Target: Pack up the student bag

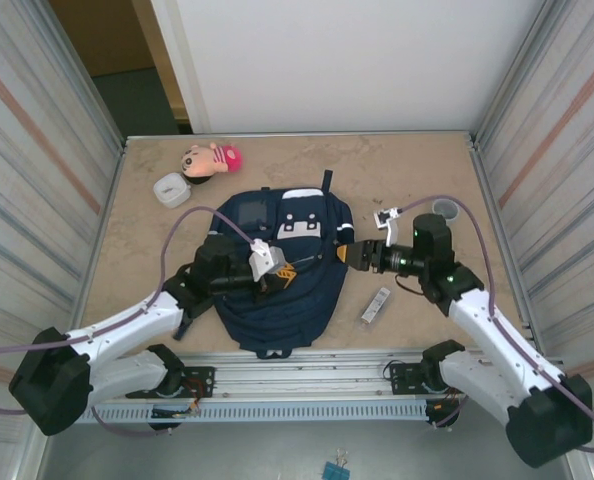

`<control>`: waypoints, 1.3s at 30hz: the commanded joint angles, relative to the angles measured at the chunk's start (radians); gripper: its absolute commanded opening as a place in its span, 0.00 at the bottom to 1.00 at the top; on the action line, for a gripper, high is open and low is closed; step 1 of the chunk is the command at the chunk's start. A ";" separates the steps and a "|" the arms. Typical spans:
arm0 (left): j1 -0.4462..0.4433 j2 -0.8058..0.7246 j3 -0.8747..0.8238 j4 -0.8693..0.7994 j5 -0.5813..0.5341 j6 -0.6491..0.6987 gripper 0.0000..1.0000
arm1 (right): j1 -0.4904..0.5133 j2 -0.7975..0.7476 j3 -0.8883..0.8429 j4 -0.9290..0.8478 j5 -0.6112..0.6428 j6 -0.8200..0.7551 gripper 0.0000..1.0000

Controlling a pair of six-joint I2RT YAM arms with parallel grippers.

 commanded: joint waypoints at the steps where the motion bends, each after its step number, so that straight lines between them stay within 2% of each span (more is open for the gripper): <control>1: 0.011 -0.033 -0.005 0.087 0.127 -0.027 0.00 | -0.026 0.116 0.074 -0.028 -0.169 -0.159 0.66; 7: 0.014 -0.043 -0.004 0.090 0.144 -0.019 0.00 | -0.019 0.360 0.166 0.042 -0.293 -0.227 0.75; 14: 0.017 -0.065 -0.005 0.072 0.122 -0.003 0.00 | 0.039 0.497 0.250 -0.025 -0.401 -0.325 0.78; 18: 0.021 -0.066 -0.002 0.066 0.116 -0.002 0.00 | 0.054 0.536 0.296 -0.157 -0.461 -0.415 0.72; 24: 0.028 -0.066 -0.002 0.055 0.067 0.008 0.00 | 0.053 0.530 0.333 -0.404 -0.470 -0.571 0.57; 28: 0.032 -0.067 0.005 0.053 0.039 0.011 0.00 | 0.059 0.507 0.327 -0.427 -0.445 -0.564 0.46; 33: 0.034 -0.060 0.015 0.058 0.052 0.011 0.00 | 0.071 0.491 0.311 -0.389 -0.376 -0.540 0.50; 37: 0.034 -0.057 0.021 0.062 0.060 0.009 0.00 | 0.077 0.523 0.332 -0.387 -0.381 -0.545 0.43; 39: 0.034 -0.060 0.020 0.064 0.063 0.008 0.00 | 0.078 0.523 0.336 -0.388 -0.348 -0.549 0.43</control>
